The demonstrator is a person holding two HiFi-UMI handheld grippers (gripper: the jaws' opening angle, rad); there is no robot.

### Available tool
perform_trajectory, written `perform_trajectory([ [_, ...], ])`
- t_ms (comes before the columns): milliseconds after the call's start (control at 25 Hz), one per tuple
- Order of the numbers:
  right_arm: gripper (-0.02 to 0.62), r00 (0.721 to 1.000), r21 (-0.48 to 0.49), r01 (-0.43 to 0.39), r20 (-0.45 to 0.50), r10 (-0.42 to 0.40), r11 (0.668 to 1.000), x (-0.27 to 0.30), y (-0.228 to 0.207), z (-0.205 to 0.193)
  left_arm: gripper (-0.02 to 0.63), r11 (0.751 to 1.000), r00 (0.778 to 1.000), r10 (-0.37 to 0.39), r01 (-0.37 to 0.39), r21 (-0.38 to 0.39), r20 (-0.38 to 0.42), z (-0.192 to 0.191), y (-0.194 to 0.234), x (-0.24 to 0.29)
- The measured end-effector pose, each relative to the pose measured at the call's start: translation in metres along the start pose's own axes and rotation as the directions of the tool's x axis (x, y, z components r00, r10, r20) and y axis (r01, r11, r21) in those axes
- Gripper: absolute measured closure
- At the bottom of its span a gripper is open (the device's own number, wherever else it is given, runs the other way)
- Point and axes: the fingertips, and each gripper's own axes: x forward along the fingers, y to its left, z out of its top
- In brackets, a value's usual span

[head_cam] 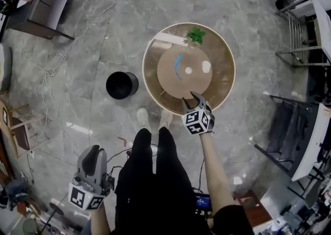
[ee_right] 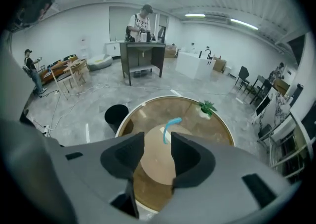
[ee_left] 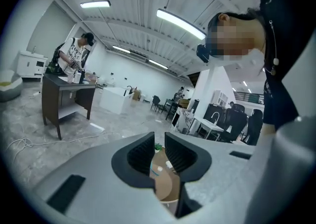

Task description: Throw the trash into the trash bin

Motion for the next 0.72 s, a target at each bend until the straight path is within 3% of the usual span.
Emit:
perform_trajectory([
  [360,0.426,0.982,0.006,-0.033,-0.185,0.034,0.999,0.129,-0.007,-0.051,0.554,0.995,0.993,0.023,-0.034,-0.097,-0.113,-0.054,0.025,0.003],
  [520,0.427,0.969,-0.033,-0.052,-0.245,0.043,0.998,0.159,-0.014,-0.06,0.554,0.988,0.984,0.047,-0.07,-0.134,-0.169,-0.071,0.036,-0.003],
  [720,0.449,0.948,0.0,-0.103,-0.302,0.098,0.995,0.181,-0.015,-0.068,0.554,0.981,0.981,0.063,-0.095,-0.172,-0.184,-0.082,0.044,-0.005],
])
